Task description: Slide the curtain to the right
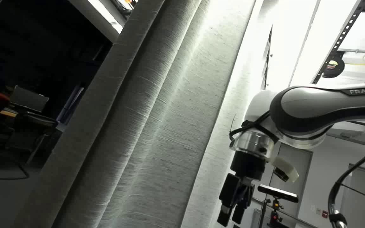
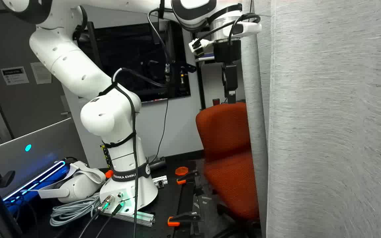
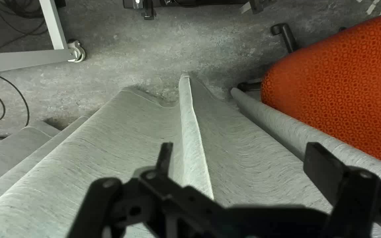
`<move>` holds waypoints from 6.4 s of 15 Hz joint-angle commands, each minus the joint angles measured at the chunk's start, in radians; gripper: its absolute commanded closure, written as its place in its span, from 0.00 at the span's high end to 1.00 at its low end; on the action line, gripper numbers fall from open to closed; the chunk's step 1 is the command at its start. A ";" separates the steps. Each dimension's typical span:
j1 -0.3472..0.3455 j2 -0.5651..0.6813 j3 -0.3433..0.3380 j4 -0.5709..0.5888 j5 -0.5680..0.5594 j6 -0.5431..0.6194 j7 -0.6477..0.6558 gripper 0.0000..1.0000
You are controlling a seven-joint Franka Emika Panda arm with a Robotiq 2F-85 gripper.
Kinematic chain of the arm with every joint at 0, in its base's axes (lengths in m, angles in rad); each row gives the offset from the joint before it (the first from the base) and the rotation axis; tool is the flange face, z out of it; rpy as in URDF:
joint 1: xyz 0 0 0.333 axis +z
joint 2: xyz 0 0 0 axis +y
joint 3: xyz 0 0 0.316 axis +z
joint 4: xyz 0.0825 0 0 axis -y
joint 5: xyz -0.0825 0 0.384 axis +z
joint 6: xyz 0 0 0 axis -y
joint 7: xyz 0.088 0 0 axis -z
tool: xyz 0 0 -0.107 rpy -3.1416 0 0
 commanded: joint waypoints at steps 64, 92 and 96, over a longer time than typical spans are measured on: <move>0.296 0.057 0.131 0.011 0.040 0.054 -0.309 1.00; 0.351 0.312 0.220 0.416 0.200 0.760 -0.215 1.00; 0.375 0.315 0.218 0.464 0.209 0.853 -0.217 1.00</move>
